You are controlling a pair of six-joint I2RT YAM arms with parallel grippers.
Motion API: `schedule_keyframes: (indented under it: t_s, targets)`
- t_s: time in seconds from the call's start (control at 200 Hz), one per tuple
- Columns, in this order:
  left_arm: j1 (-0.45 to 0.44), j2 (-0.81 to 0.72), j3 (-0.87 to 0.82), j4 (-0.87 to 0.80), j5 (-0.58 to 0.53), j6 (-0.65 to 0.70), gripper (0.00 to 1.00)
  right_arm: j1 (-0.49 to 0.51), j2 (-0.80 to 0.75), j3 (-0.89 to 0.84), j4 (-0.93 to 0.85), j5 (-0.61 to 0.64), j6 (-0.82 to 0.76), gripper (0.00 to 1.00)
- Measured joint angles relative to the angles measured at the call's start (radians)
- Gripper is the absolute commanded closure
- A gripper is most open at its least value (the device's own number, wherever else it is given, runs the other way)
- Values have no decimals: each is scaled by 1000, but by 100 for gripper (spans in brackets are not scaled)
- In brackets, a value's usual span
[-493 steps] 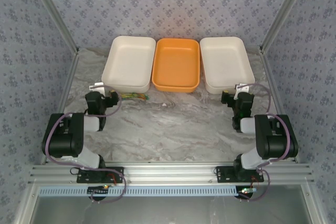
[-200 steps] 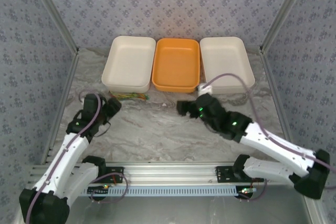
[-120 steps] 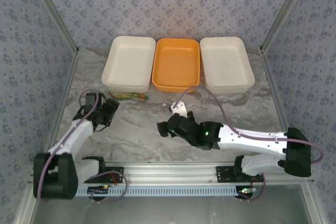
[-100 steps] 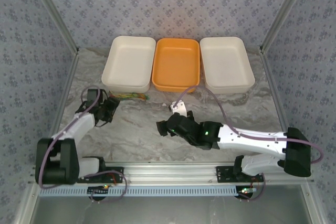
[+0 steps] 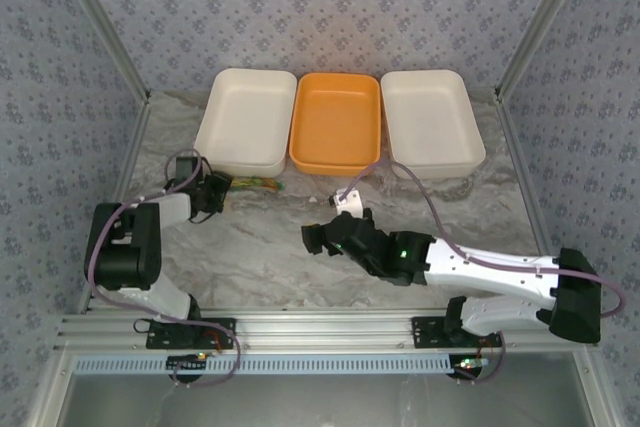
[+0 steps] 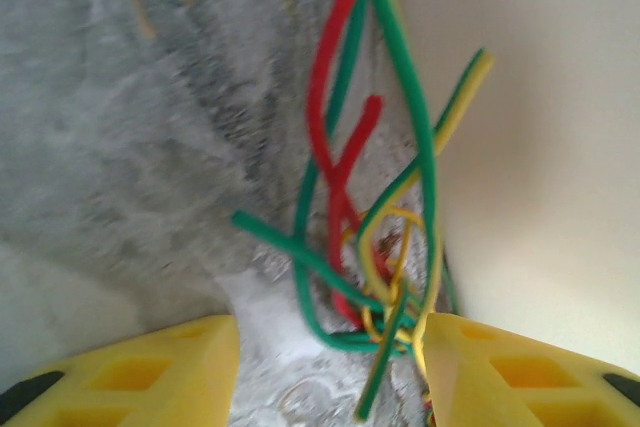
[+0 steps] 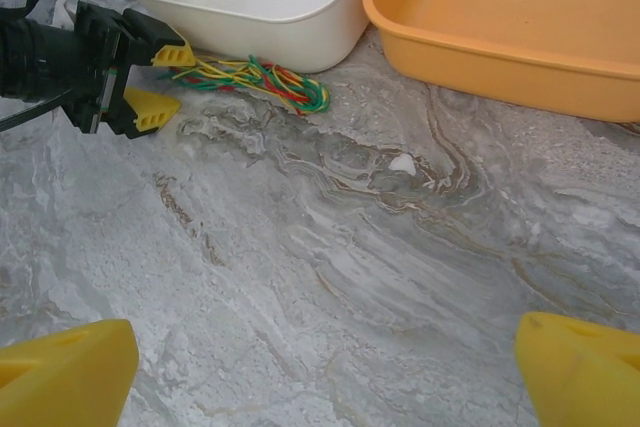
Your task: Untangle the cables
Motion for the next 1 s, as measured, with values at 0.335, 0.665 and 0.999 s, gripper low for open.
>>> schedule_keyframes:
  t_s: [0.335, 0.665, 0.999]
  targets:
    - [-17, -22, -77, 145, 12, -42, 100, -51, -5, -61, 21, -21, 24, 1]
    - [-136, -508, -141, -238, -90, 6, 100, -106, 187, -124, 282, -178, -291, 1]
    - [-138, -645, -145, -432, -55, 111, 100, -112, 526, 118, 289, -306, -617, 1]
